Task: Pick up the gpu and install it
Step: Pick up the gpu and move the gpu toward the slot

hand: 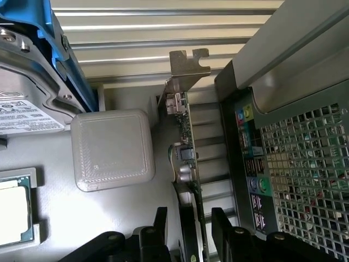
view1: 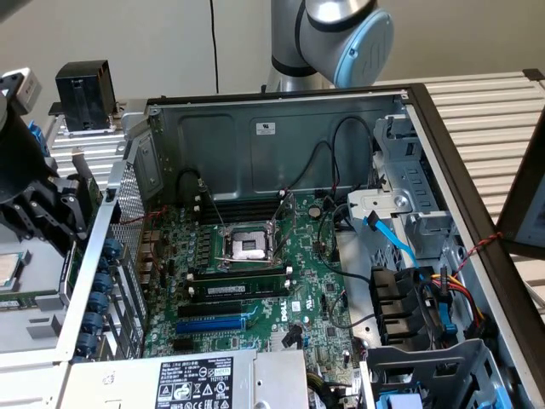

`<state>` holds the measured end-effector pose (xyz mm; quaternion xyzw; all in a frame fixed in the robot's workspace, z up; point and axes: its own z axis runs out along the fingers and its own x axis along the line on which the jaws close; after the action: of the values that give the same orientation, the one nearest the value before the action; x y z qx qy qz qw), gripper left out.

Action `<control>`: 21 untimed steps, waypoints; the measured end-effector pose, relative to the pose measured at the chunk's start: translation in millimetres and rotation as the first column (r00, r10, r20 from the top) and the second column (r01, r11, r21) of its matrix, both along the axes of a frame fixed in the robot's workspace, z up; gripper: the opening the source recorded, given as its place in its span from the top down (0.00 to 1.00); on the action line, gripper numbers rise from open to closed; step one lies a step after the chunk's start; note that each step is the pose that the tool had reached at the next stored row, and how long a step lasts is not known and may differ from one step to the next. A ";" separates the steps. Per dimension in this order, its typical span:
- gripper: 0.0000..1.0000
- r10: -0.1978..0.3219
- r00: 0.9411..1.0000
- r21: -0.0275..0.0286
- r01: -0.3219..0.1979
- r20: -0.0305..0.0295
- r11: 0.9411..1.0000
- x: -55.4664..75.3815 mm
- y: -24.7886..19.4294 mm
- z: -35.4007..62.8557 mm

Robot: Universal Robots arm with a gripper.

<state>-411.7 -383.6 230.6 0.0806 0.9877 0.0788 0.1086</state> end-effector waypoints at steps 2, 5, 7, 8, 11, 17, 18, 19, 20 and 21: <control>0.55 0.000 1.000 -0.001 0.000 0.000 1.000 0.0 -0.1 -0.1; 0.70 0.000 1.000 -0.001 0.000 0.000 1.000 0.0 -0.1 -0.5; 0.70 0.000 1.000 -0.001 0.000 0.000 1.000 0.0 -0.1 -0.5; 0.70 0.000 1.000 -0.001 0.000 0.000 1.000 0.0 -0.1 -0.6; 0.70 0.000 1.000 -0.001 0.000 0.000 1.000 0.0 -0.1 -0.6; 0.70 0.000 1.000 -0.001 0.000 -0.001 1.000 0.0 0.0 10.2; 0.70 0.000 1.000 -0.001 0.000 -0.002 1.000 0.0 -0.1 10.9; 0.70 0.000 1.000 -0.001 0.000 -0.002 1.000 0.0 -0.1 11.4; 0.70 0.000 1.000 -0.001 0.000 -0.002 1.000 0.1 0.0 11.7; 0.70 0.000 1.000 -0.001 0.000 -0.002 1.000 0.0 0.0 12.2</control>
<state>-411.7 -383.6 242.8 0.0805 0.9878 0.0782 0.1075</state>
